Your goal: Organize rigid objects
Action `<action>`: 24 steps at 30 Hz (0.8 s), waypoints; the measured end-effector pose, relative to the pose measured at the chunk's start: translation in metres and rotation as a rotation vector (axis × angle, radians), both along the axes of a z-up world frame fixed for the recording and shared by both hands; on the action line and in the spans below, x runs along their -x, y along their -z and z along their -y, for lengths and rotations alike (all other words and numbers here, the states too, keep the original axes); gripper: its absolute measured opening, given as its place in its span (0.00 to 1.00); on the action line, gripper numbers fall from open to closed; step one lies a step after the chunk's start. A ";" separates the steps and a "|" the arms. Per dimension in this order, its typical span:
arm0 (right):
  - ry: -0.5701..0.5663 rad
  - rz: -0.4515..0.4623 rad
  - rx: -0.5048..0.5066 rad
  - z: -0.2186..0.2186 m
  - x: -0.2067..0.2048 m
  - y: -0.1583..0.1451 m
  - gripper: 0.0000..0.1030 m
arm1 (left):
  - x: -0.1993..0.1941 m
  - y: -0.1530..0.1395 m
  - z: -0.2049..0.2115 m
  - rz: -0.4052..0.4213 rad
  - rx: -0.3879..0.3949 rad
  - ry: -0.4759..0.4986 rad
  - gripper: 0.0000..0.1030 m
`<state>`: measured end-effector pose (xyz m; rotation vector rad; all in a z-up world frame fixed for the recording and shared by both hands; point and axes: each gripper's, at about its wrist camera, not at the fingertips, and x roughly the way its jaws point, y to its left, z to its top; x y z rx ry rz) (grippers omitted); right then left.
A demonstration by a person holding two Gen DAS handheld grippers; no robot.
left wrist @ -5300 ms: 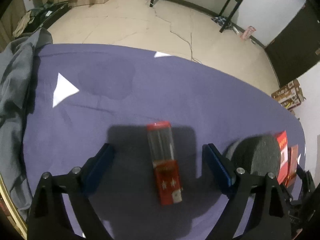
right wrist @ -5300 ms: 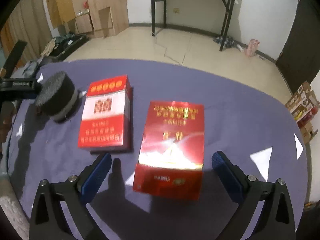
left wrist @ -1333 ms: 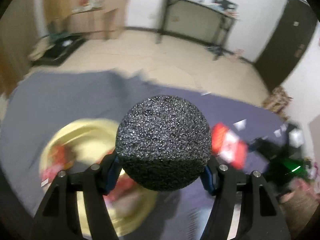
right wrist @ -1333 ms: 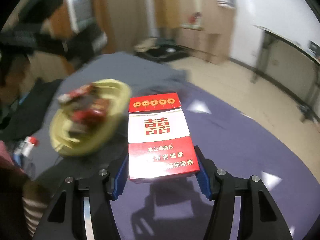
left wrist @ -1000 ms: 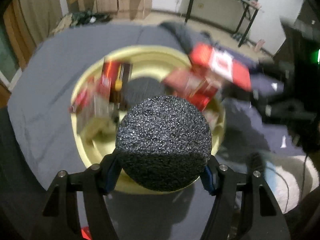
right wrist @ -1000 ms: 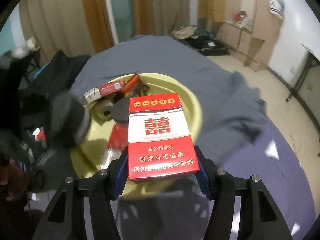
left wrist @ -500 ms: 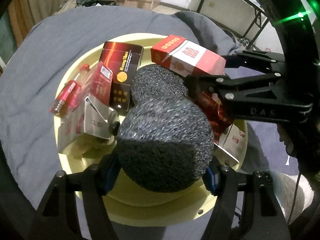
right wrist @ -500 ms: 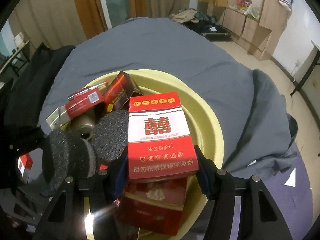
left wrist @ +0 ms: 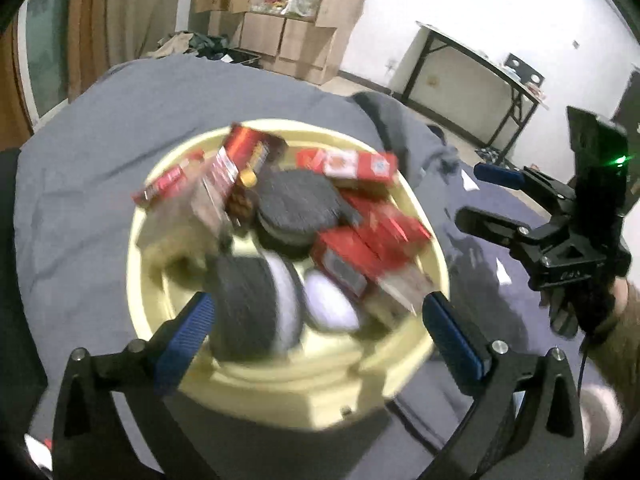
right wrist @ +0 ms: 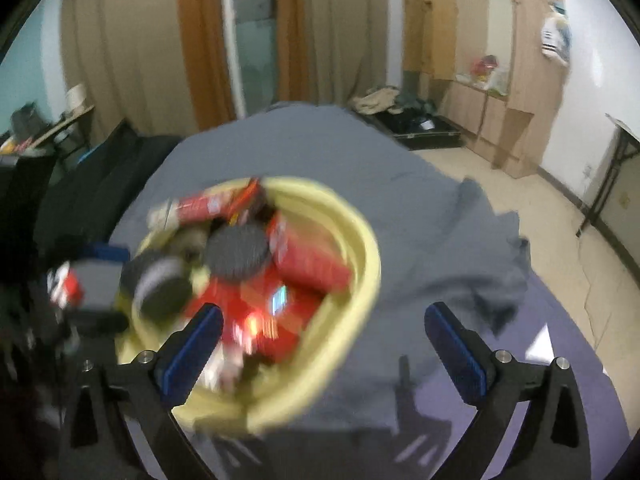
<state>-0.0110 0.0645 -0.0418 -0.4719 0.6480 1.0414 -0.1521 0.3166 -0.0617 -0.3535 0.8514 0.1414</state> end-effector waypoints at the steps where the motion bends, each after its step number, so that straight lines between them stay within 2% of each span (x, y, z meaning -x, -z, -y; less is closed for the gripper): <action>1: -0.040 -0.016 0.017 0.013 0.004 0.010 1.00 | 0.001 0.002 0.005 0.005 -0.007 0.004 1.00; 4: -0.104 -0.028 0.092 0.034 0.016 0.034 1.00 | 0.030 0.015 0.026 0.021 -0.021 0.024 1.00; 8: -0.127 -0.032 0.184 0.039 0.030 0.070 1.00 | 0.035 0.040 0.044 -0.053 -0.025 0.081 1.00; 11: -0.137 -0.021 0.191 0.031 0.035 0.083 1.00 | 0.038 0.043 0.059 -0.032 -0.122 0.086 1.00; 12: -0.145 -0.015 0.187 0.028 0.037 0.085 1.00 | 0.037 0.043 0.062 -0.031 -0.129 0.095 1.00; 15: -0.166 0.003 0.197 0.017 0.041 0.095 1.00 | 0.043 0.044 0.058 -0.043 -0.093 0.067 1.00; 18: -0.176 0.012 0.182 0.012 0.042 0.098 1.00 | 0.043 0.063 0.052 -0.110 -0.040 0.031 1.00; 19: -0.168 0.006 0.178 0.010 0.043 0.100 1.00 | 0.043 0.066 0.050 -0.108 -0.011 0.023 1.00; 24: -0.160 0.020 0.180 0.008 0.049 0.106 1.00 | 0.023 0.081 0.055 -0.144 -0.112 -0.001 1.00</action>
